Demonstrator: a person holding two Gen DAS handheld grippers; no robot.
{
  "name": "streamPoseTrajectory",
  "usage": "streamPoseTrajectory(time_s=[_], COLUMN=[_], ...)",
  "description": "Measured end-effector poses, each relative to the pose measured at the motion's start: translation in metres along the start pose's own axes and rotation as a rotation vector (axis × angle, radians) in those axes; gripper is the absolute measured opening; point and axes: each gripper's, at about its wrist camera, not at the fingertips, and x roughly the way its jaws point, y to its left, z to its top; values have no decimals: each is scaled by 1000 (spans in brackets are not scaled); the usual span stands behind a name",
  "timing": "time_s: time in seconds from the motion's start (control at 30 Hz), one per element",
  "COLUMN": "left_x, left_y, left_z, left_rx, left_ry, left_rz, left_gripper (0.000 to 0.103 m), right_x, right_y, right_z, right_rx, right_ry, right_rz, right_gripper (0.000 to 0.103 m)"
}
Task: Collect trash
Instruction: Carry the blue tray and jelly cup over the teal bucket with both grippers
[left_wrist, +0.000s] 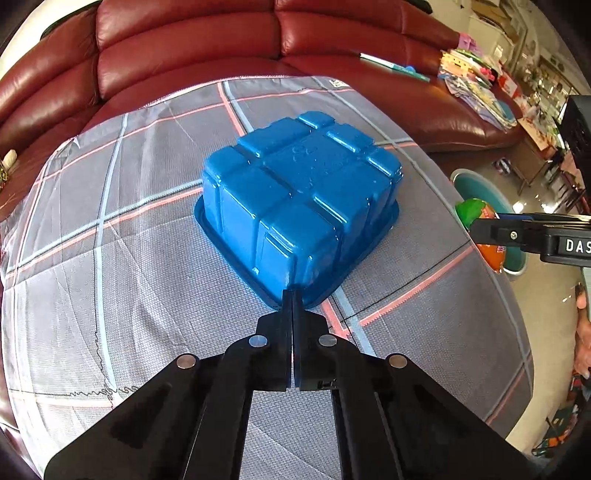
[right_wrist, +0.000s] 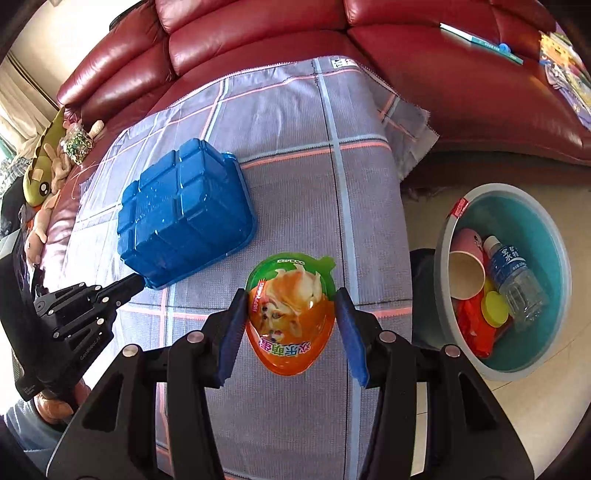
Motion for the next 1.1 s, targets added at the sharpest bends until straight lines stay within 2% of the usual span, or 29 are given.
streamPoseTrajectory(time_s=[0.2, 0.27, 0.3, 0.33, 0.37, 0.5, 0.67, 0.83, 0.93, 1.03, 1.1], left_x=[-13, -16, -17, -19, -19, -10, 4, 14, 16, 12, 4], left_y=[13, 22, 28, 35, 43, 76, 83, 74, 67, 55, 39], left_z=[8, 10, 12, 14, 16, 23, 24, 25, 27, 32, 35], left_rx=[2, -7, -11, -17, -30, -116, -120, -104, -93, -69, -12], left_ry=[6, 9, 1, -6, -11, 17, 57, 72, 77, 68, 54], left_rz=[-24, -33, -37, -35, -40, -88, -137, -164, -174, -195, -207], left_gripper=[3, 17, 36, 50, 52, 56, 59, 65, 68, 69, 72], right_x=[0, 3, 5, 7, 10, 34, 38, 33, 28, 22, 19], right_y=[25, 39, 47, 54, 62, 76, 68, 64, 49, 31, 20], right_z=[33, 45, 51, 56, 61, 75, 74, 69, 65, 57, 51], right_rx=[-57, -83, -98, -115, -135, -163, -156, -170, -138, -86, -53], right_ry=[-11, -12, -9, -7, -8, 44, 72, 81, 83, 85, 90], right_rz=[11, 17, 20, 20, 13, -41, -41, -60, -52, -7, 29], right_gripper=[46, 46, 46, 46, 46, 46, 46, 46, 46, 46, 46])
